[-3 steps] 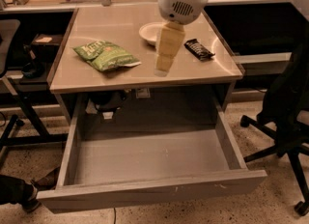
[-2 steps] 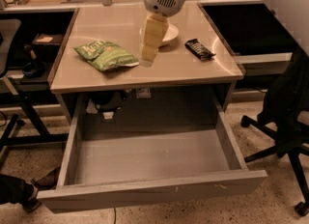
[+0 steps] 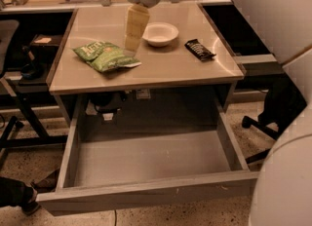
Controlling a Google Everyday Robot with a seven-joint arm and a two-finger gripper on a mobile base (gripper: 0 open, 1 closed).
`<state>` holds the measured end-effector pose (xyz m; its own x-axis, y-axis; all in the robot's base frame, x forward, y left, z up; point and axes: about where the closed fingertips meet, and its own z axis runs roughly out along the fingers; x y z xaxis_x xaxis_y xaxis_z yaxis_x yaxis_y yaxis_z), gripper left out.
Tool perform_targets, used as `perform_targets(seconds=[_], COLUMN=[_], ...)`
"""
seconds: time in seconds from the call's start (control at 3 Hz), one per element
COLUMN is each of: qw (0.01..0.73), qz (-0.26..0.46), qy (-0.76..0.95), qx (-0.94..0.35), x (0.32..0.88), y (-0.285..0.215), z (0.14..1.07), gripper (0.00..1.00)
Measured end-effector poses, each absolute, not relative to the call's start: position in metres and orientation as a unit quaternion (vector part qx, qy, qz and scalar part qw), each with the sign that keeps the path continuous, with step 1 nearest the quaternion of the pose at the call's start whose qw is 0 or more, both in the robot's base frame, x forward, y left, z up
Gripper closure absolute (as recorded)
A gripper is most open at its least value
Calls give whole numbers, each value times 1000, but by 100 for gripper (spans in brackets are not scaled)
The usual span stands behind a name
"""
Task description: Place green jalapeno chip bag into top drawer
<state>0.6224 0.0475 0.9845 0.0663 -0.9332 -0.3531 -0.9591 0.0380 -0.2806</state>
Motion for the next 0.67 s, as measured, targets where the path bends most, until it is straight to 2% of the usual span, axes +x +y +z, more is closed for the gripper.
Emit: perform_targets(seconds=[0.67], qw=[243], qz=[77], qy=[692], qx=[-676], x=[645], y=[66], z=[954], gripper=[0])
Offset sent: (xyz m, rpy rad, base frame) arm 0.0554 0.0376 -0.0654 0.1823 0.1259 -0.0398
